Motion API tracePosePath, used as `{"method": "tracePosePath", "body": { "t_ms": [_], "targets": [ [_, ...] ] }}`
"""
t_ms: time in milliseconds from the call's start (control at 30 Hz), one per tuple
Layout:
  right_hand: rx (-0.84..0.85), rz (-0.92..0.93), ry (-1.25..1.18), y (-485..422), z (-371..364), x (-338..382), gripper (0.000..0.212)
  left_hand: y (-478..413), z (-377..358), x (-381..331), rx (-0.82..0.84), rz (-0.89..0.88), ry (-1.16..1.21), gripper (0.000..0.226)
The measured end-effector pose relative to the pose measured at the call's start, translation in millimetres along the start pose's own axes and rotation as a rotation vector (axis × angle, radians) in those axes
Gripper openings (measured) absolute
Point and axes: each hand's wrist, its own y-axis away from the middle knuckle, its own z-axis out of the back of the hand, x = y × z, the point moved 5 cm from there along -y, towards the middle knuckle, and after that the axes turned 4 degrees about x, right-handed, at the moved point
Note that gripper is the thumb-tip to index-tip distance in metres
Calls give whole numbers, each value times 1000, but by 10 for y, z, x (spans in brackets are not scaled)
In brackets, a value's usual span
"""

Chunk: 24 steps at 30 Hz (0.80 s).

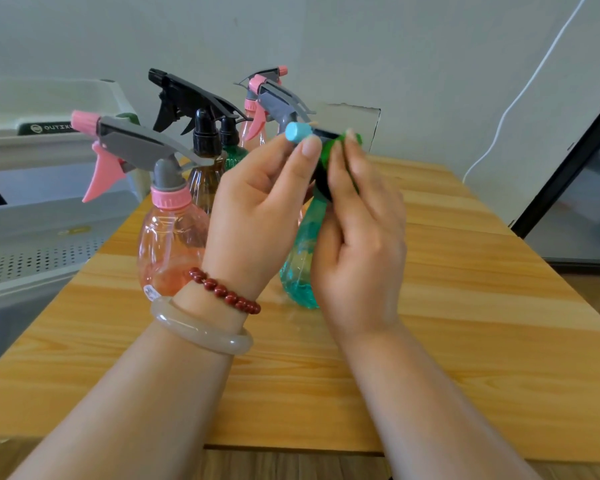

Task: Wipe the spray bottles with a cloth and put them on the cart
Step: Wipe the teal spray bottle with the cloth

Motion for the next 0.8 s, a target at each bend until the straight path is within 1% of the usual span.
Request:
{"method": "tracePosePath", "body": {
  "t_ms": [33,133,200,300,400,467,533,667,800],
  "targets": [
    [23,50,-15,2,-12,25,34,-15,24,-7,-11,8,9,44],
    [47,129,-11,9,-28,41,32,-49,62,-16,-39,20,31,28],
    [70,82,-10,12,-48,-6,36,-47,55,-9,-57,29,51,28],
    [67,-48,-25,-15,-48,-55,39,-24,-11,-39,-33,41,67,26],
    [46,-3,-57,-57,-31,1,38,-13,-20,-39,-47,49,49,26],
    [65,12,-67,-43,-42,-23,38,-13,2,-43,-64,38,35,25],
    [98,-21,-70,3,-70,-90,38,-22,28,-62,-70,29,35,22],
    [130,-99,-67,63,-112,-149,45,-49,45,-49,-84,58,101,20],
    [89,-157,-54,27,-14,-143,49,-36,-10,-57,-81,66,118,21]
  ]
}}
